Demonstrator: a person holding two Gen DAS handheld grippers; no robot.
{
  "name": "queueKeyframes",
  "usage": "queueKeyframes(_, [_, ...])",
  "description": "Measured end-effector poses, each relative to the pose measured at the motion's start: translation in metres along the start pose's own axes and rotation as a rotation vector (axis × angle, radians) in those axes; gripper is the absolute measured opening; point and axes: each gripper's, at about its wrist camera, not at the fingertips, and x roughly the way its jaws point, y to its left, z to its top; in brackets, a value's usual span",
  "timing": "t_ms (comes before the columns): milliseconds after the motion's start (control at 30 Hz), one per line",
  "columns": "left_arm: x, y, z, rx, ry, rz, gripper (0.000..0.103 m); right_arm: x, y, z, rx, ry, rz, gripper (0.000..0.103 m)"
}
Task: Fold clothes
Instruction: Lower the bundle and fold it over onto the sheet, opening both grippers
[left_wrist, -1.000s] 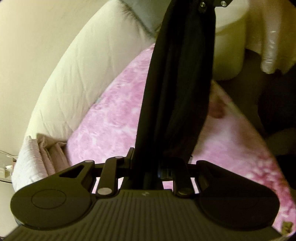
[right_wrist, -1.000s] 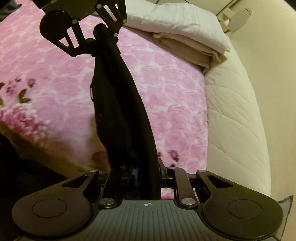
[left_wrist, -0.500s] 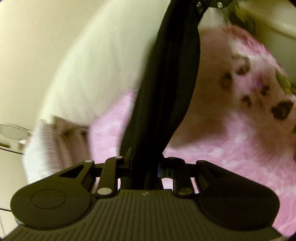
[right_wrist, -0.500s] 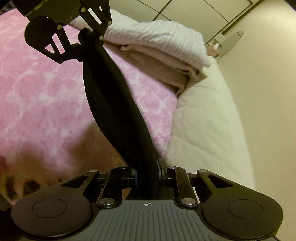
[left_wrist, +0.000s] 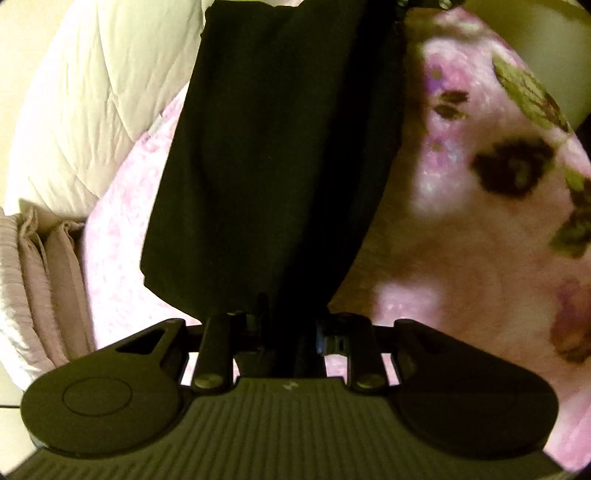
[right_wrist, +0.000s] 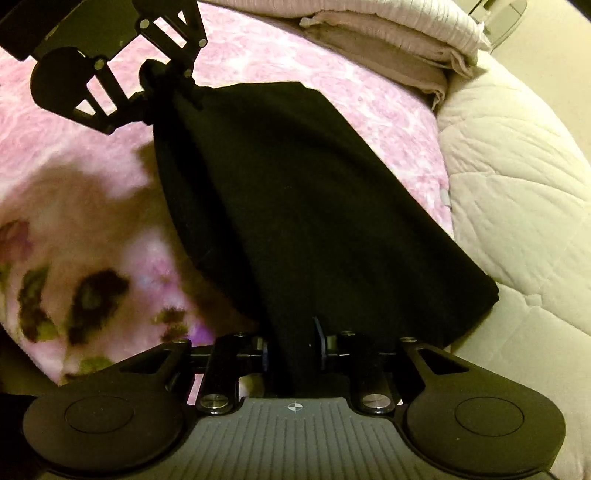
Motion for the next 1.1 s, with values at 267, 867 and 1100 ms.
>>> queueKeyframes(267, [-0.037, 0.012, -0.027, -0.145, 0.005, -0.121, 0.027, -0.039, -0.011, -0.009, 0.178, 0.093, 0.123, 0.038])
queueKeyframes(867, [0.055, 0.127, 0.032, -0.399, 0.013, -0.006, 0.027, 0.103, -0.189, 0.007, 0.467, 0.044, -0.1, 0.011])
queueKeyframes(1100, [0.087, 0.146, 0.041, -0.477, 0.033, -0.047, 0.029, 0.074, -0.188, -0.002, 0.462, 0.025, -0.139, 0.009])
